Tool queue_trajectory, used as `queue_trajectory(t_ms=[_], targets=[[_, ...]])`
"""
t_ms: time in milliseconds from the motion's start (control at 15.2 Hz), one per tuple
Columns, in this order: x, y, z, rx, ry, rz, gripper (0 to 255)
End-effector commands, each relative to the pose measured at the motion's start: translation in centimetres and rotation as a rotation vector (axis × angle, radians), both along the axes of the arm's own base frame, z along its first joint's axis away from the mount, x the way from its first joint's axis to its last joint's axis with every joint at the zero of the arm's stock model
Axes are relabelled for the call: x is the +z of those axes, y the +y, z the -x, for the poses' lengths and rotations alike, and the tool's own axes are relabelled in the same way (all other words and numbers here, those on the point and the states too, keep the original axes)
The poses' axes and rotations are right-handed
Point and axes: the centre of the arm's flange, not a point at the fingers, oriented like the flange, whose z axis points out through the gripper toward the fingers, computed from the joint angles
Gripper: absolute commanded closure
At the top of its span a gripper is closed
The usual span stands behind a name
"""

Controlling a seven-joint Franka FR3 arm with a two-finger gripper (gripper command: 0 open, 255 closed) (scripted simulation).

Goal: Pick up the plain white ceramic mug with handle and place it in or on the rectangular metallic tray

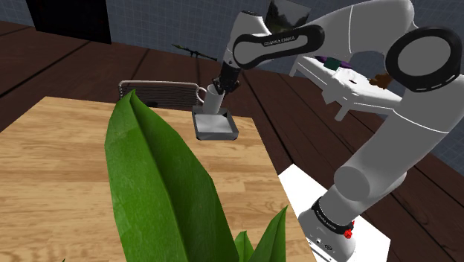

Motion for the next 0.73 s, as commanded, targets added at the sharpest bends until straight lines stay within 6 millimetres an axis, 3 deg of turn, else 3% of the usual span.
queue_trajectory(t_ms=[0,396,660], targets=[[-1.1,0.0,0.0,0.000,-0.001,0.000,255],[-4.2,0.0,0.0,0.000,-0.001,0.000,255],[-4.2,0.0,0.0,0.000,-0.001,0.000,255]])
